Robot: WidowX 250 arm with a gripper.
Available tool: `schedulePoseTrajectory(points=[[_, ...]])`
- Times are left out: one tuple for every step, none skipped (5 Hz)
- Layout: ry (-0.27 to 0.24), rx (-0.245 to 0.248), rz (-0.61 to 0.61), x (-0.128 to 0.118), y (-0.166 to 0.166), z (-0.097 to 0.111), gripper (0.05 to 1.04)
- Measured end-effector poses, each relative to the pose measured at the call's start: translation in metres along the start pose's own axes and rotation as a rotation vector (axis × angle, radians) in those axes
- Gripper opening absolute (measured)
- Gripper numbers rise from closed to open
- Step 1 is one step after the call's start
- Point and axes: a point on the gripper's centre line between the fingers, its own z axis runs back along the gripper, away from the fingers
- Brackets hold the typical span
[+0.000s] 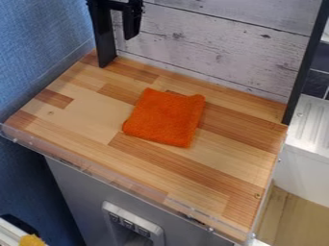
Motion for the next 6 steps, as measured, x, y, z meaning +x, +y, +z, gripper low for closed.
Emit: schedulePoseTrajectory(points=[[0.012,-0.004,-0.02,-0.002,-0.004,-0.011,0.999],[0.004,0.002,-0.061,-0.011,-0.016,-0.016,0.999],[-0.051,0.029,-0.102,-0.017,-0.028,-0.012,0.999],[-0.1,0.047,-0.151,-0.022,-0.049,-0.01,0.997],[-0.125,0.058,-0.199,-0.029,-0.067,-0.011,0.995],[-0.15,0.067,-0.237,-0.039,-0.079,-0.007,0.995]])
